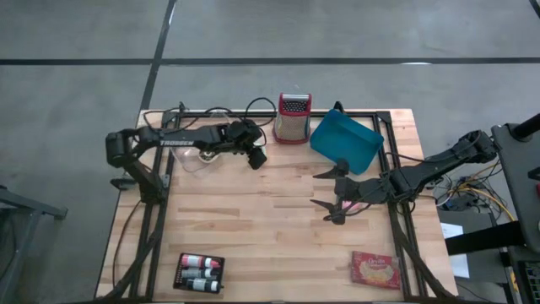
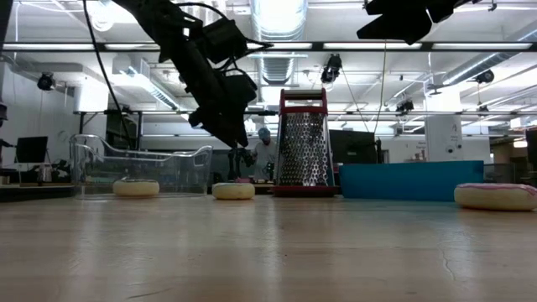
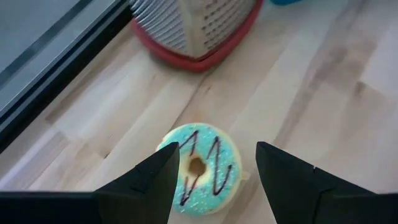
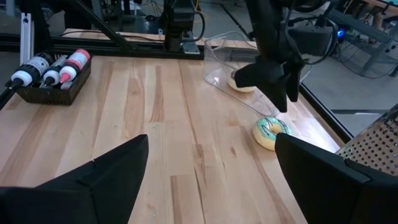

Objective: Pick & Place Food Item
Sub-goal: Put the green donut into the transparent bin

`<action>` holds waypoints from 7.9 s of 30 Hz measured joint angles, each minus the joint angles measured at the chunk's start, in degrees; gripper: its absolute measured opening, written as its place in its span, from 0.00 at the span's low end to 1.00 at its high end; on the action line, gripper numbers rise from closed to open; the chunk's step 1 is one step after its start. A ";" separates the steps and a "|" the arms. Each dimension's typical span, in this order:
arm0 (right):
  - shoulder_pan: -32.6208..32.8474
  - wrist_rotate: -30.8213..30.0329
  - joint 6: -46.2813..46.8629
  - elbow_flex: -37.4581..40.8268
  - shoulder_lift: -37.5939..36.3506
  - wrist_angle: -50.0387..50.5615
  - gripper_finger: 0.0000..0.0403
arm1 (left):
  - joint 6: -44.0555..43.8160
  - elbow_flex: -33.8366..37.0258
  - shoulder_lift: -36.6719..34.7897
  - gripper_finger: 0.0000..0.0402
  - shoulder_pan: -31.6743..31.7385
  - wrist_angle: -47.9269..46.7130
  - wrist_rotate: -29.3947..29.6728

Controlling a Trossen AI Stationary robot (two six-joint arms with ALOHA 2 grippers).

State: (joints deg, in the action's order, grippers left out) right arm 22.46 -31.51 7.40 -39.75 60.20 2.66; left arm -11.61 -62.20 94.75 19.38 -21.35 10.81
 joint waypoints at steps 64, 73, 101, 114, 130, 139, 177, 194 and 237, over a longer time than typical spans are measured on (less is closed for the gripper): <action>0.00 -0.02 -0.04 0.02 0.00 0.00 0.85 | 17.42 -6.95 9.41 0.55 2.48 -8.30 -5.12; 0.04 0.00 -0.05 0.00 0.00 0.00 0.87 | 20.16 -6.90 9.45 0.55 3.48 -7.78 -5.33; 0.00 0.00 -0.08 0.00 0.00 0.00 0.85 | 19.46 -12.50 19.38 0.55 3.86 -9.12 -8.33; -0.02 0.00 -0.07 0.00 0.00 0.00 0.87 | 17.00 -13.83 18.57 0.55 3.46 -11.51 -7.82; 0.04 0.00 -0.07 0.01 0.00 0.01 0.85 | 11.99 -15.97 18.55 0.55 -0.05 -18.75 -1.14; 0.04 0.00 -0.07 0.00 0.00 0.02 0.86 | 11.18 -15.32 18.46 0.55 -0.06 -18.93 -3.33; -0.02 0.00 -0.07 0.00 0.00 0.02 0.87 | 11.27 -14.38 20.82 0.54 0.71 -16.37 -5.97; 0.04 0.00 -0.06 0.01 0.00 0.01 0.87 | 11.20 -14.38 20.82 0.41 0.74 -16.39 -6.88; -0.02 0.00 -0.07 0.01 0.00 0.01 0.86 | 11.94 -14.39 20.57 0.26 0.69 -16.38 -8.49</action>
State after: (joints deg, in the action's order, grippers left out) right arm 22.44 -31.51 7.33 -39.74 60.20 2.67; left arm 0.34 -76.58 115.32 20.07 -37.72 2.32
